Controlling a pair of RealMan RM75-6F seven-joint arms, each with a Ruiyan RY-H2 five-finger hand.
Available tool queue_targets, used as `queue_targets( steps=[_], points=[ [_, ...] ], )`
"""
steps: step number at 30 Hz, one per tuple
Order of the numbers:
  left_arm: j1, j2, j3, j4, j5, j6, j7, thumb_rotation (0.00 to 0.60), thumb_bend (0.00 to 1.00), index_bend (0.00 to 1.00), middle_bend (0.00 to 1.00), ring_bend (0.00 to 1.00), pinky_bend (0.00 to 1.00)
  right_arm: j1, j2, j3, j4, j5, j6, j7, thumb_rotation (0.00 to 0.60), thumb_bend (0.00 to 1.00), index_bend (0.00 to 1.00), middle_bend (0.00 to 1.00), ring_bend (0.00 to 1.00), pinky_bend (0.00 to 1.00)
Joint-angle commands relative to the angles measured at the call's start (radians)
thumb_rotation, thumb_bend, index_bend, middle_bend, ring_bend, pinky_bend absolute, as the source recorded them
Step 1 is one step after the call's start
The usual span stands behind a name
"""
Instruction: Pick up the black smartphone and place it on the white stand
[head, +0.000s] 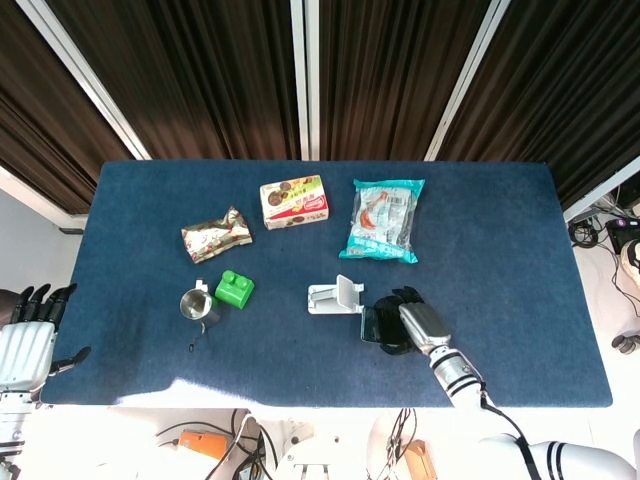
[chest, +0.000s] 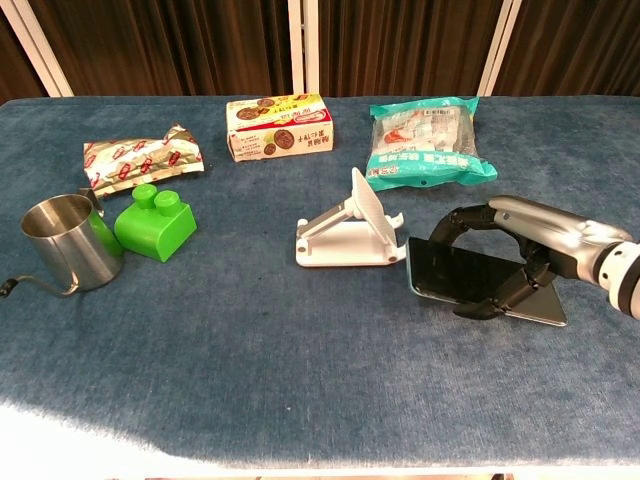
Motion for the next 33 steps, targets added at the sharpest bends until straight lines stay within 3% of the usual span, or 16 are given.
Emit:
queue_targets(
  steps=[1,7,16,22,33],
  points=[
    [0.002,0.003,0.0,-0.006,-0.002,0.001,0.006,0.6,0.06,0.1,0.14,0.06,0.0,-0.008,0.007,0.004,0.089,-0.16,0.002,0.235,0.6,0.54,0.61,0.4,0.26,0.21],
    [0.002,0.008,0.001,-0.021,-0.001,0.001,0.016,0.6,0.06,0.1,0.14,0.06,0.0,-0.001,0.047,0.018,0.125,-0.244,0.044,0.394,0.6,0.54,0.64,0.44,0.32,0.34],
    [0.001,0.016,-0.003,-0.032,-0.002,0.002,0.022,0.6,0.06,0.1,0.14,0.06,0.0,0.03,0.095,0.1,0.068,-0.263,0.098,0.546,0.6,0.54,0.65,0.45,0.34,0.41],
    [0.0,0.017,-0.004,-0.036,-0.004,0.002,0.022,0.6,0.06,0.1,0.14,0.06,0.0,0.08,0.019,0.127,0.095,-0.282,0.098,0.693,0.6,0.54,0.66,0.45,0.34,0.42],
    [-0.004,0.017,-0.005,-0.029,-0.014,-0.014,0.016,0.6,0.06,0.1,0.14,0.06,0.0,0.153,-0.217,0.092,0.388,-0.415,0.219,0.885,0.6,0.54,0.64,0.45,0.34,0.43]
  ],
)
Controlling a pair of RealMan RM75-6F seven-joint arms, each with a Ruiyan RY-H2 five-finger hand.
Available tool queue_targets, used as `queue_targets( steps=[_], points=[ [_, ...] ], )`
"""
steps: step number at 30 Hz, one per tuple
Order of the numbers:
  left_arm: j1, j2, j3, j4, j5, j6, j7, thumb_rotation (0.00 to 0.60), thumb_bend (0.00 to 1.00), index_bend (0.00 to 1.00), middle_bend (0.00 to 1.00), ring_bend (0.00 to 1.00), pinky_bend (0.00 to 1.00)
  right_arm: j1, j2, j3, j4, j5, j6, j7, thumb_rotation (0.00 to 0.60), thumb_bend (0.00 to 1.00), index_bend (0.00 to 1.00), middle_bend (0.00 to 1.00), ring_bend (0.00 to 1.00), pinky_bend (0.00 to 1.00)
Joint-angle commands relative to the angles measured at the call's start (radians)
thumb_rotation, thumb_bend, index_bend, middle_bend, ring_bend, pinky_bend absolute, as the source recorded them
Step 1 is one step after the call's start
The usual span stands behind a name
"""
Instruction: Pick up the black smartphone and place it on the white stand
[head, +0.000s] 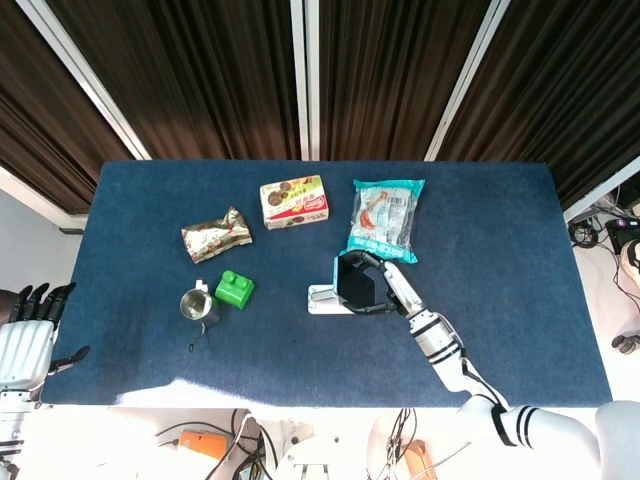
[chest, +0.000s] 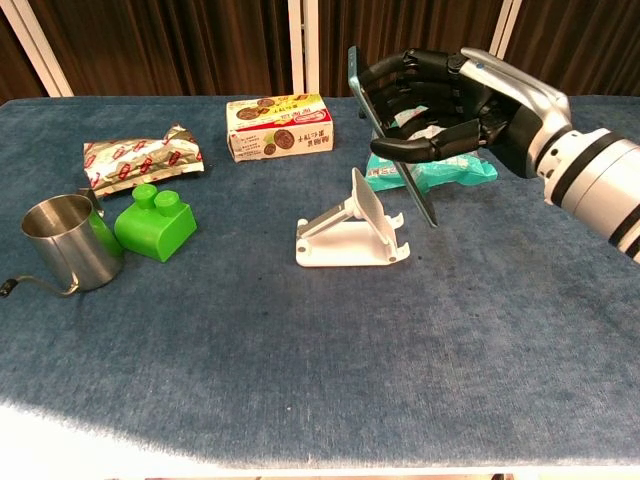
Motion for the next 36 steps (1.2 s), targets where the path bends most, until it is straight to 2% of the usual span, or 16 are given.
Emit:
queue_targets(
  steps=[1,7,16,24,36],
  points=[
    [0.0,0.0,0.0,0.001,-0.002,-0.002,-0.001,0.6,0.06,0.1,0.14,0.06,0.0,0.034,-0.077,-0.019,0.11,-0.056,0.055,0.065,0.6,0.54,0.64,0.45,0.34,0.43],
    [-0.002,-0.003,0.0,0.006,-0.009,-0.01,-0.002,0.6,0.06,0.1,0.14,0.06,0.0,0.065,-0.125,-0.032,0.202,-0.067,0.068,0.133,0.6,0.53,0.6,0.45,0.34,0.43],
    [-0.006,0.0,-0.003,0.005,-0.011,-0.015,0.002,0.6,0.06,0.1,0.14,0.06,0.0,0.091,-0.157,-0.049,0.281,-0.058,0.063,0.181,0.6,0.53,0.54,0.44,0.31,0.39],
    [-0.011,-0.004,-0.003,0.005,-0.014,-0.024,0.004,0.6,0.06,0.1,0.14,0.06,0.0,0.088,-0.166,-0.061,0.321,-0.043,0.076,0.218,0.6,0.53,0.51,0.43,0.3,0.38],
    [-0.014,-0.003,-0.004,0.002,-0.019,-0.029,0.009,0.6,0.06,0.1,0.14,0.06,0.0,0.098,-0.177,-0.081,0.349,-0.033,0.061,0.261,0.6,0.48,0.38,0.36,0.24,0.32]
  ],
)
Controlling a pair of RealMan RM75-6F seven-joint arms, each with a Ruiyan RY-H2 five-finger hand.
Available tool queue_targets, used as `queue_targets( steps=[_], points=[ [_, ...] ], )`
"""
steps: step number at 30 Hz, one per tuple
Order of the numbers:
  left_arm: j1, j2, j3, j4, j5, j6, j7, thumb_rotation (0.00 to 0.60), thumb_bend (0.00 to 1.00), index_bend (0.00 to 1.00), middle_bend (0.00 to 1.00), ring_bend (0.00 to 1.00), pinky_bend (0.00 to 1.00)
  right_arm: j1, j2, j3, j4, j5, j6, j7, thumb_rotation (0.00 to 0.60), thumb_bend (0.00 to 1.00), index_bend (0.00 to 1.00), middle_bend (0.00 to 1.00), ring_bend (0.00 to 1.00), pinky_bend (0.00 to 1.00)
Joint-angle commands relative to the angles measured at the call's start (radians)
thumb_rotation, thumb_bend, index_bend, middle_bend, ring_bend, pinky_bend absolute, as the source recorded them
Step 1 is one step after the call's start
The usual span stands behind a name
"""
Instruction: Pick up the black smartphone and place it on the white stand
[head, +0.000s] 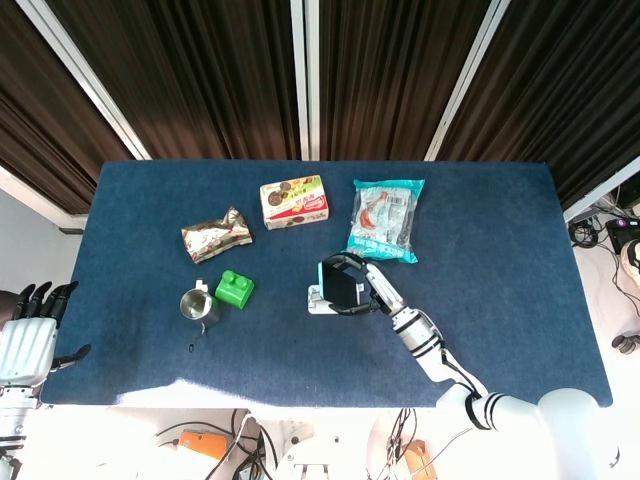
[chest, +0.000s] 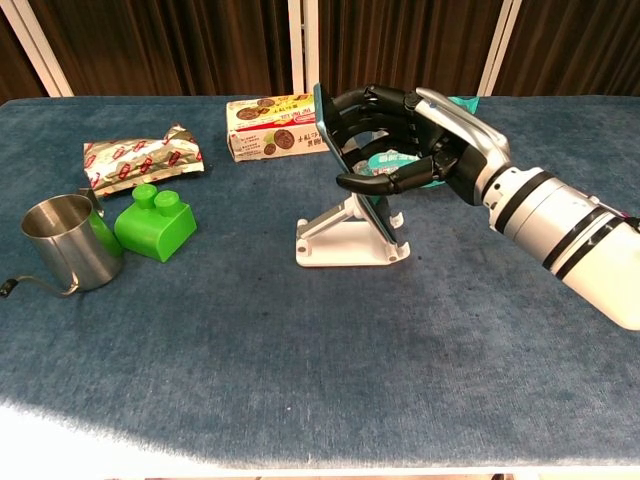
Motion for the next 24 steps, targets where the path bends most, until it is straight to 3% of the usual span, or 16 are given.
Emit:
queue_targets(
  steps=[1,10,19,24],
  points=[
    [0.0,0.0,0.001,0.0,-0.001,-0.001,0.0,0.6,0.06,0.1,0.14,0.06,0.0,0.0,-0.004,-0.003,0.006,0.005,-0.003,0.015,0.6,0.47,0.37,0.35,0.23,0.32],
    [-0.008,-0.006,-0.002,0.01,-0.003,-0.011,-0.006,0.6,0.06,0.1,0.14,0.06,0.0,-0.004,-0.005,-0.02,0.014,0.009,-0.007,0.031,0.6,0.35,0.26,0.29,0.17,0.25],
    [-0.012,-0.008,-0.004,0.018,-0.006,-0.017,-0.017,0.6,0.06,0.1,0.14,0.06,0.0,-0.014,0.02,-0.033,-0.011,-0.002,0.015,0.043,0.6,0.34,0.09,0.17,0.07,0.15],
    [-0.016,-0.007,-0.007,0.021,-0.007,-0.018,-0.022,0.6,0.06,0.1,0.14,0.06,0.0,-0.047,0.106,-0.036,-0.081,-0.017,0.082,-0.086,0.6,0.34,0.09,0.16,0.06,0.14]
  ],
)
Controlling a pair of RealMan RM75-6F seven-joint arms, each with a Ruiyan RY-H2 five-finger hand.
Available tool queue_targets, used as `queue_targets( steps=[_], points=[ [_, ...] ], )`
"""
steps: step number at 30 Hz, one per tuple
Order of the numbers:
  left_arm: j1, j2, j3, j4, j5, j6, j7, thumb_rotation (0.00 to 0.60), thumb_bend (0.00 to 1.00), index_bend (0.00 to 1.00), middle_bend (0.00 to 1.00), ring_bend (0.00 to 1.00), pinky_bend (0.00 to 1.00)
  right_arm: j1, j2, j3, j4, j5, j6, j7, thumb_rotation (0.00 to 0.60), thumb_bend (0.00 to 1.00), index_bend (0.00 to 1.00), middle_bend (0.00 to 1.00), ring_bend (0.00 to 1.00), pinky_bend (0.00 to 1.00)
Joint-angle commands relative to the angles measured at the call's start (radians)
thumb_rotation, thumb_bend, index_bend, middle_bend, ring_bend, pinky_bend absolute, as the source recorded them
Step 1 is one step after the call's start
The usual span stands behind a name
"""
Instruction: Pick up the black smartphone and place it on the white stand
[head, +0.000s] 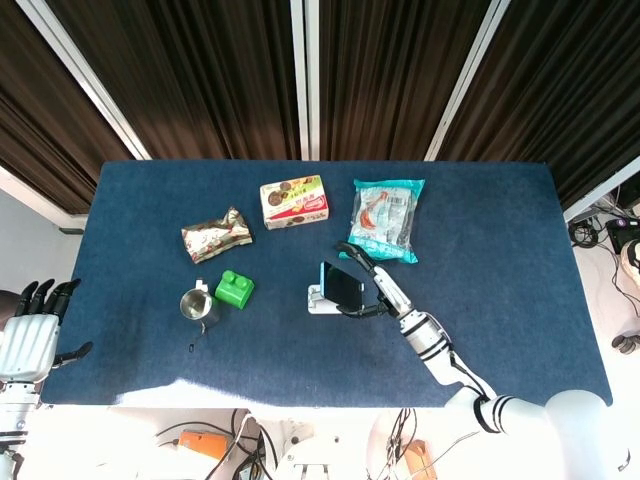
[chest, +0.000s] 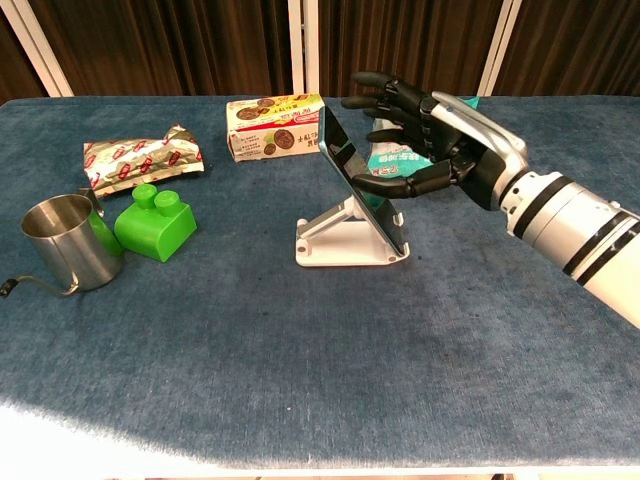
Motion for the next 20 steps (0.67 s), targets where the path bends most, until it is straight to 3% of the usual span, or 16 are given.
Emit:
queue_targets(
  steps=[1,8,12,15,20],
  points=[
    [-0.001,0.001,-0.002,0.003,-0.001,-0.001,-0.004,0.6,0.06,0.1,0.14,0.06,0.0,-0.037,0.083,0.003,-0.065,-0.003,0.056,-0.154,0.6,0.34,0.09,0.16,0.06,0.14],
    [-0.003,0.002,-0.008,0.017,-0.014,-0.005,-0.019,0.6,0.06,0.1,0.14,0.06,0.0,-0.178,0.413,-0.025,-0.358,0.074,0.105,-0.662,0.6,0.34,0.09,0.16,0.05,0.13],
    [0.0,-0.001,-0.013,0.023,-0.017,0.005,-0.026,0.6,0.06,0.1,0.14,0.06,0.0,-0.281,0.611,-0.055,-0.558,0.178,0.134,-0.946,0.6,0.34,0.02,0.11,0.0,0.03],
    [0.004,-0.004,-0.016,0.025,-0.02,0.014,-0.029,0.6,0.06,0.1,0.14,0.06,0.0,-0.364,0.7,-0.074,-0.651,0.226,0.198,-1.014,0.6,0.34,0.0,0.08,0.0,0.0],
    [0.006,-0.012,-0.02,0.026,-0.029,0.017,-0.035,0.6,0.06,0.1,0.14,0.06,0.0,-0.469,0.78,-0.106,-0.704,0.241,0.264,-0.948,0.6,0.34,0.0,0.07,0.0,0.0]
  ],
)
